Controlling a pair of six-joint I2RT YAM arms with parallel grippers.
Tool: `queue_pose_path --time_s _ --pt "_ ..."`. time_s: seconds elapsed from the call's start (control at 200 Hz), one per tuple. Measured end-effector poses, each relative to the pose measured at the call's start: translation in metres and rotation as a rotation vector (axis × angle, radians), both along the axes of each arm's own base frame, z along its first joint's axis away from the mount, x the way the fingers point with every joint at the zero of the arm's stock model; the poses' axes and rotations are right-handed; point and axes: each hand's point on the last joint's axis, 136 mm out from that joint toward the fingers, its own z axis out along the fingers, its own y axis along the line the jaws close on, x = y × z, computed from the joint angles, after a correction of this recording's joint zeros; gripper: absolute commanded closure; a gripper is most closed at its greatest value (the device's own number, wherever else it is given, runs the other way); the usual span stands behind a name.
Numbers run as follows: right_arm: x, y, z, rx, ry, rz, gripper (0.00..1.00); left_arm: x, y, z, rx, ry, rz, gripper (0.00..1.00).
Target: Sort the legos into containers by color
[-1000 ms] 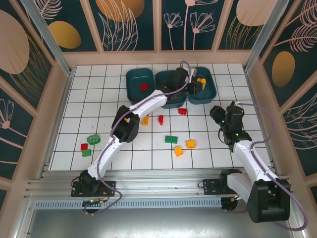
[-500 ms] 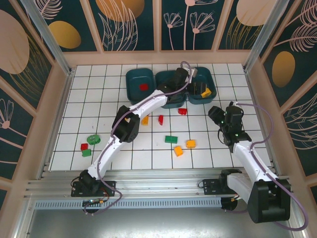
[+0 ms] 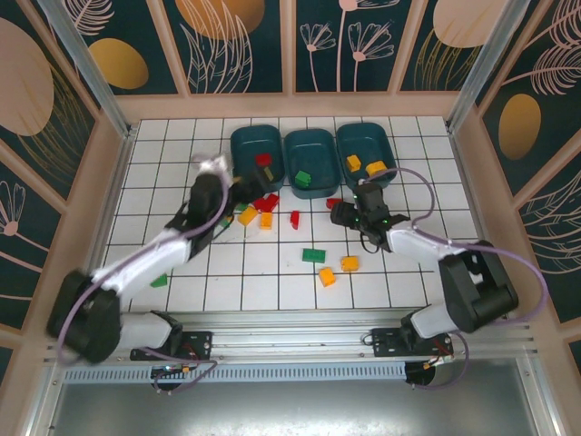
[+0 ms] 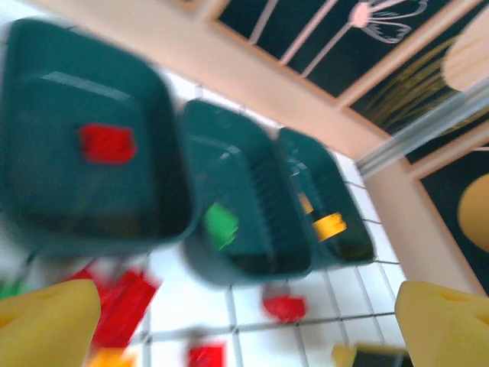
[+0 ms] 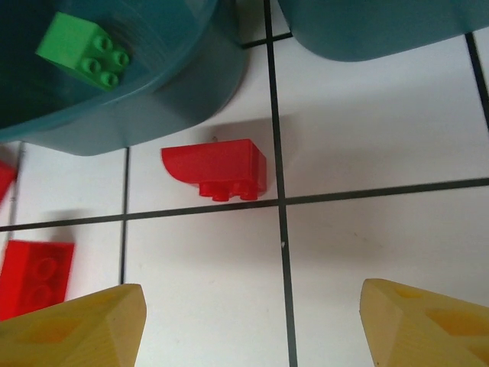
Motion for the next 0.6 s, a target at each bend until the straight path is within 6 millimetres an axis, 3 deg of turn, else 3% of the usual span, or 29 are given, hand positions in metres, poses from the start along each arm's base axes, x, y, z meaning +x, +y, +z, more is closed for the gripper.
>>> queue_pose_path --time_s 0.095,0.22,0.325,0.455,0.601 --pt "0.009 0.004 -0.013 -0.036 0.025 0.012 0.23 -0.047 0.044 -0.033 -0.031 0.025 0.116 0.01" --pt "0.028 0.010 -0.026 -0.073 0.046 0.011 0.22 -0.080 0.083 -0.065 -0.069 0.045 0.229 0.01" --pt "0.042 0.017 -0.033 -0.084 0.051 0.012 0.22 -0.090 0.095 -0.068 -0.105 0.035 0.269 0.02" --pt "0.053 0.024 -0.044 -0.102 0.064 0.012 0.25 -0.094 0.101 -0.056 -0.146 0.004 0.289 0.02" --pt "0.057 0.025 -0.051 -0.145 0.058 -0.018 0.39 -0.096 0.102 -0.059 -0.148 0.019 0.293 0.02"
